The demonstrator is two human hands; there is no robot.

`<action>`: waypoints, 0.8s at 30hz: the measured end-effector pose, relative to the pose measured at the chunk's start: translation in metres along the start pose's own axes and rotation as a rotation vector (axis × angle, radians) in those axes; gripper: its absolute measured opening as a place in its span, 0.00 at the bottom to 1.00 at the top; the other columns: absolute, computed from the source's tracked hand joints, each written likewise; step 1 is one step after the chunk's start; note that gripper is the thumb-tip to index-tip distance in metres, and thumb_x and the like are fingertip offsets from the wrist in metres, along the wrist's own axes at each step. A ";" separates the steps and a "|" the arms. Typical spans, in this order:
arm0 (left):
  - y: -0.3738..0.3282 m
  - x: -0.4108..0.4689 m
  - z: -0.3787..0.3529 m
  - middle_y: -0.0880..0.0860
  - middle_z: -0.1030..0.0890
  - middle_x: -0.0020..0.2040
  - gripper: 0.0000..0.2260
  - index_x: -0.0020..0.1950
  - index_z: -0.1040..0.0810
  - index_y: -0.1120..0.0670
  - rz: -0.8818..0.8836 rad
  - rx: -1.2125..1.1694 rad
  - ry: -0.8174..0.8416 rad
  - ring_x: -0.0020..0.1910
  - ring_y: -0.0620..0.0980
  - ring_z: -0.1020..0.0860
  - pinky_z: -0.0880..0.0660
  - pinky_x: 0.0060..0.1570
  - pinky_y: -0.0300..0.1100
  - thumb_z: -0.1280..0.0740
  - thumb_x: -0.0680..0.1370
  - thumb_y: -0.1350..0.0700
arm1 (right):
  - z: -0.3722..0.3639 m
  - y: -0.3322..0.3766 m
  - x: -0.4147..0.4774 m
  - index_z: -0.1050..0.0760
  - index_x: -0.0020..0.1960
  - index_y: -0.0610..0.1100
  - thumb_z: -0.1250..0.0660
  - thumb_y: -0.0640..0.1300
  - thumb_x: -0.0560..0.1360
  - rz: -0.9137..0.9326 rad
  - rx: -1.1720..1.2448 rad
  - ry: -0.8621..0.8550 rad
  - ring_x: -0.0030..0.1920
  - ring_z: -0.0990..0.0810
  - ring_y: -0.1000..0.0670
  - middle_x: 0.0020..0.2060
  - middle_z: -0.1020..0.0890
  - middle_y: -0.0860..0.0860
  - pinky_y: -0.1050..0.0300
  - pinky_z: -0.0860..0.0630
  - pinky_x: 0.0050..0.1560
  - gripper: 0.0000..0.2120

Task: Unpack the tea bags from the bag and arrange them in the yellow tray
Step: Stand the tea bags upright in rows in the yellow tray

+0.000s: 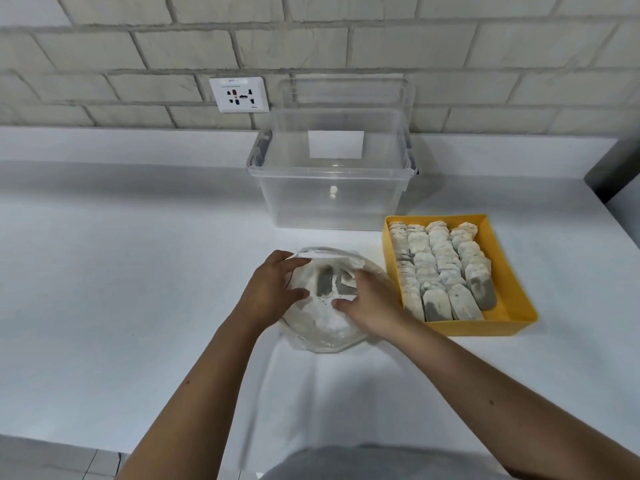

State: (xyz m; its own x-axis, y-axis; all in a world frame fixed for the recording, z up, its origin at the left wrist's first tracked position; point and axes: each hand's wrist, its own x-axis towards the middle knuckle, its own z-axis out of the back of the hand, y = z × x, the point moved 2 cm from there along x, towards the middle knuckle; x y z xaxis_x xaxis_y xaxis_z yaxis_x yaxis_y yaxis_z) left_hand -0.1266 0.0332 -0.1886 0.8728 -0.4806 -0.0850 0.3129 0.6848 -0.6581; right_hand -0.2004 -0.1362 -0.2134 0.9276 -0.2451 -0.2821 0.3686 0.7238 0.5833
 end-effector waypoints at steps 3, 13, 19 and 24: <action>-0.003 -0.002 -0.001 0.47 0.28 0.61 0.26 0.70 0.24 0.51 -0.012 -0.047 -0.014 0.56 0.45 0.28 0.37 0.52 0.30 0.24 0.73 0.58 | 0.001 0.000 -0.003 0.37 0.72 0.44 0.31 0.54 0.74 0.018 -0.056 0.033 0.70 0.34 0.48 0.70 0.32 0.48 0.56 0.36 0.66 0.32; -0.004 -0.002 0.000 0.51 0.26 0.61 0.22 0.70 0.25 0.52 -0.036 -0.008 -0.031 0.57 0.51 0.25 0.36 0.50 0.32 0.30 0.77 0.62 | 0.003 0.005 -0.007 0.39 0.75 0.46 0.36 0.47 0.78 0.124 -0.065 -0.020 0.72 0.35 0.47 0.72 0.33 0.49 0.55 0.37 0.69 0.27; -0.001 -0.006 -0.006 0.50 0.26 0.58 0.22 0.70 0.25 0.51 -0.038 0.004 -0.010 0.53 0.50 0.25 0.35 0.49 0.33 0.30 0.77 0.62 | -0.011 0.012 -0.007 0.28 0.66 0.54 0.34 0.62 0.73 0.122 -0.286 -0.182 0.58 0.23 0.49 0.61 0.27 0.53 0.55 0.26 0.48 0.24; 0.004 -0.006 -0.003 0.51 0.26 0.64 0.22 0.70 0.25 0.50 -0.043 0.015 -0.008 0.62 0.53 0.24 0.30 0.56 0.38 0.31 0.77 0.63 | 0.002 0.015 -0.011 0.20 0.53 0.52 0.38 0.53 0.78 0.216 -0.283 -0.339 0.51 0.20 0.49 0.51 0.19 0.54 0.56 0.28 0.43 0.10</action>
State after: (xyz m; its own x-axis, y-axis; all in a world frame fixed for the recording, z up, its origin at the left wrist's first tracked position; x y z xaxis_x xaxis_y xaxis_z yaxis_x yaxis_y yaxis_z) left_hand -0.1313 0.0376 -0.1928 0.8613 -0.5055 -0.0510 0.3558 0.6719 -0.6495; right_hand -0.2052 -0.1238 -0.2000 0.9660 -0.2322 0.1133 0.1783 0.9164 0.3583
